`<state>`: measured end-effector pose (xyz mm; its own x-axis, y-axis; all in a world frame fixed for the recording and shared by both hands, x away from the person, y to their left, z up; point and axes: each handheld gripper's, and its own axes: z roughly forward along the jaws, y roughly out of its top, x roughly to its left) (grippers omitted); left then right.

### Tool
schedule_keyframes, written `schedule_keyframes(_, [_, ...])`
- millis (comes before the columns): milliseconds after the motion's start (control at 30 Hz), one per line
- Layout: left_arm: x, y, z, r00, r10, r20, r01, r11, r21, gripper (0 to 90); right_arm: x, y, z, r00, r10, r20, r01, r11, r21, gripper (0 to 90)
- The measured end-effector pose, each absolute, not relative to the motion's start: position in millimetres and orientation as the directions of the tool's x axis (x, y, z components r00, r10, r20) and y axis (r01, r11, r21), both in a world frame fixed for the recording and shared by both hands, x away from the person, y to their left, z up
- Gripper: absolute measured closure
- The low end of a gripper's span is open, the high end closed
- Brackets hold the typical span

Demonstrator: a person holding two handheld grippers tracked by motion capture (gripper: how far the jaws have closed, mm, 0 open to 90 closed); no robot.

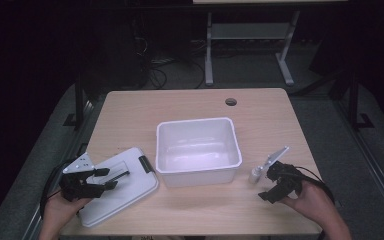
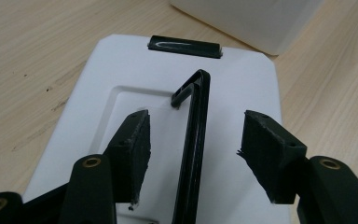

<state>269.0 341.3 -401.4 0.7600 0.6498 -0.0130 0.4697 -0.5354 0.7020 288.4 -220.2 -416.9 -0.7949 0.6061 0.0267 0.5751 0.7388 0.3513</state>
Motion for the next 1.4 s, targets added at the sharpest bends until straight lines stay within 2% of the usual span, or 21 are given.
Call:
schedule_keyframes(533, [268, 346, -402, 0.756, 0.654, -0.015, 0.47, -0.527, 0.708, 41.0, 312, -203, -411, -0.82, 0.572, 0.008, 0.548, 0.781, 0.299, 32.7])
schedule_keyframes(900, [268, 348, -402, 0.754, 0.657, -0.018, 0.473, -0.523, 0.709, 41.1, 326, -191, -400, -0.844, 0.536, -0.01, 0.517, 0.819, 0.25, 43.8])
schedule_keyframes(1133, [268, 350, -402, 0.751, 0.66, -0.021, 0.475, -0.518, 0.712, 41.0, 335, -186, -401, -0.847, 0.531, -0.009, 0.516, 0.827, 0.222, 46.9])
schedule_keyframes(1400, [267, 352, -402, 0.747, 0.665, -0.024, 0.475, -0.508, 0.719, 41.1, 341, -184, -407, -0.847, 0.532, 0.003, 0.522, 0.83, 0.198, 57.4])
